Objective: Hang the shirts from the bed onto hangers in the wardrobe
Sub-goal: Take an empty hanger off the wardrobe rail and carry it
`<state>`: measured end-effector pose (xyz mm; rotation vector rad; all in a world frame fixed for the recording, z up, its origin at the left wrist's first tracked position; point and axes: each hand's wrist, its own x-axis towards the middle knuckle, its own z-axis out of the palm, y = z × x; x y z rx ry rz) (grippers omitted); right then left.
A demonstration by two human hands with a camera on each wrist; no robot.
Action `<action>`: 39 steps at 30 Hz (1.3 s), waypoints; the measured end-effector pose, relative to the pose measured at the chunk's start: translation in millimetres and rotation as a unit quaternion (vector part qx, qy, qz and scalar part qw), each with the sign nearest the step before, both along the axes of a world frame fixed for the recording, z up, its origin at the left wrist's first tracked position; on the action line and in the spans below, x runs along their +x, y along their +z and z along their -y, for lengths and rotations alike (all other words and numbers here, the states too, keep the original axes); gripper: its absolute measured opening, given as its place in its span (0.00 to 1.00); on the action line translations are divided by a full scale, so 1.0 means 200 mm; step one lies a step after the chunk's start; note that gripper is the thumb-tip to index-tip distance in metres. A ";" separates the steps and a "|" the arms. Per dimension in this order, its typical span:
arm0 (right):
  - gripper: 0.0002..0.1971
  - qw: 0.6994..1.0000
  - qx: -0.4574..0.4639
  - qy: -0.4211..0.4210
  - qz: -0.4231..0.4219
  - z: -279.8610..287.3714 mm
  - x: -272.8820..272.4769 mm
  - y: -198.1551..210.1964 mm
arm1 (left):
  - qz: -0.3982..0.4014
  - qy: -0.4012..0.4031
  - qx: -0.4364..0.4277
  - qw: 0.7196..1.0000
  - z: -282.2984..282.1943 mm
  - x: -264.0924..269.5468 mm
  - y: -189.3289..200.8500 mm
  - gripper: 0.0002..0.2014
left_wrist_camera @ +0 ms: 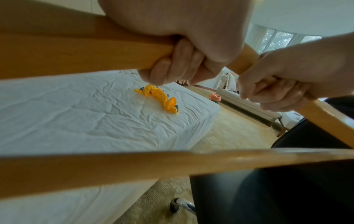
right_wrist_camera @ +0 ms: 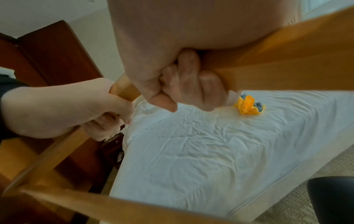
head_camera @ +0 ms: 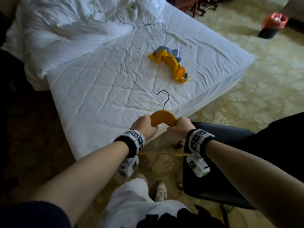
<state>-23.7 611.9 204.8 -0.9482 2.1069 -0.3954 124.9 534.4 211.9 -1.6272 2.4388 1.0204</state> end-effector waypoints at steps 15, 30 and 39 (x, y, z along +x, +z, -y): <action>0.10 0.984 0.052 -0.076 0.154 1.15 -1.04 -0.14 | 0.038 -0.140 -0.028 0.989 1.34 -1.07 -0.18 0.14; 0.24 0.910 -0.079 -0.317 0.255 1.97 -2.02 -0.55 | 0.032 -0.322 -0.089 0.942 2.13 -2.13 -0.71 0.28; 0.11 0.947 -0.051 -0.300 0.106 2.26 -2.37 -1.17 | 0.090 -0.318 -0.021 0.943 2.31 -2.45 -1.37 0.30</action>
